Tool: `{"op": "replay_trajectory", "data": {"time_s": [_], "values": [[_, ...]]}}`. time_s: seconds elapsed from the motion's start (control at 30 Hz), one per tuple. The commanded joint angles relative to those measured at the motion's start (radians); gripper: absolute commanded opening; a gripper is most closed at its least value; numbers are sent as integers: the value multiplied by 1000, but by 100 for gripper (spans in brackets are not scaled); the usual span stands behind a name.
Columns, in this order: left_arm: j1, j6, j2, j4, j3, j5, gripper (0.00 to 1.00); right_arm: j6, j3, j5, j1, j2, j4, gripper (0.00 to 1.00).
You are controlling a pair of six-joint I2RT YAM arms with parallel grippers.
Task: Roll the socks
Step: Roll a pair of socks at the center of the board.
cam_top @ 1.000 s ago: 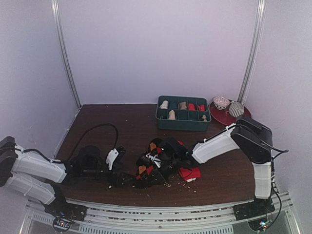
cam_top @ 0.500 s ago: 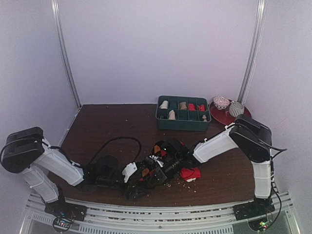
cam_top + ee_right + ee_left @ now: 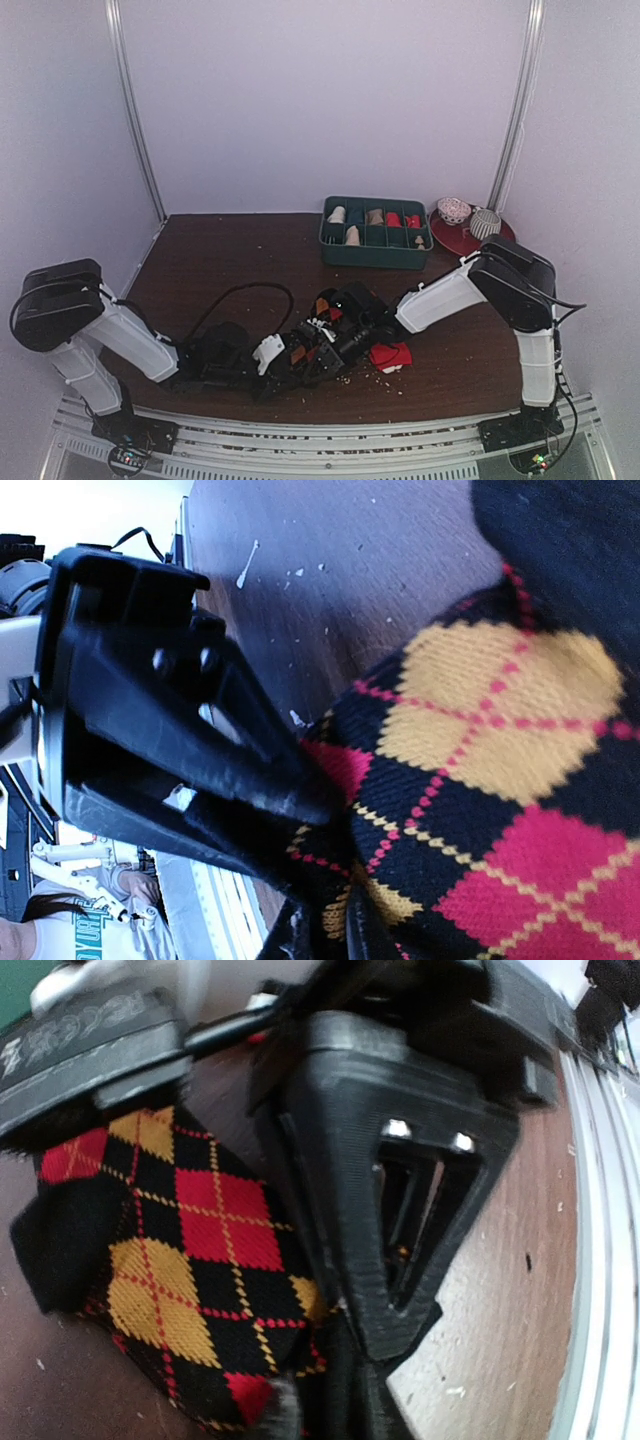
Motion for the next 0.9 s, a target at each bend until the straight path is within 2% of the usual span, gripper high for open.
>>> {"op": "replay_trajectory", "data": {"time_s": [0.0,0.07,0.17,0.27,0.37,0.47,0.67,0.87], "values": [[-1,-20,39,27,-4,0,0,-39,-35,107,-8,52,-177,14],[-1,-30,46,15,2,12,0,-70,-30,111,-7,32,-184,17],[-1,-70,43,-9,4,27,0,-153,-30,124,-8,-44,-184,32],[-1,-118,33,-124,36,44,0,-262,-93,182,-8,-189,-87,35],[-1,-151,27,-214,58,75,0,-381,-192,308,0,-356,33,37],[-1,-174,20,-246,61,112,0,-545,-292,414,30,-439,120,41],[-1,-186,24,-272,55,139,0,-835,-329,588,149,-424,173,44],[-1,-196,47,-270,54,145,0,-885,-349,574,190,-374,271,44]]}}
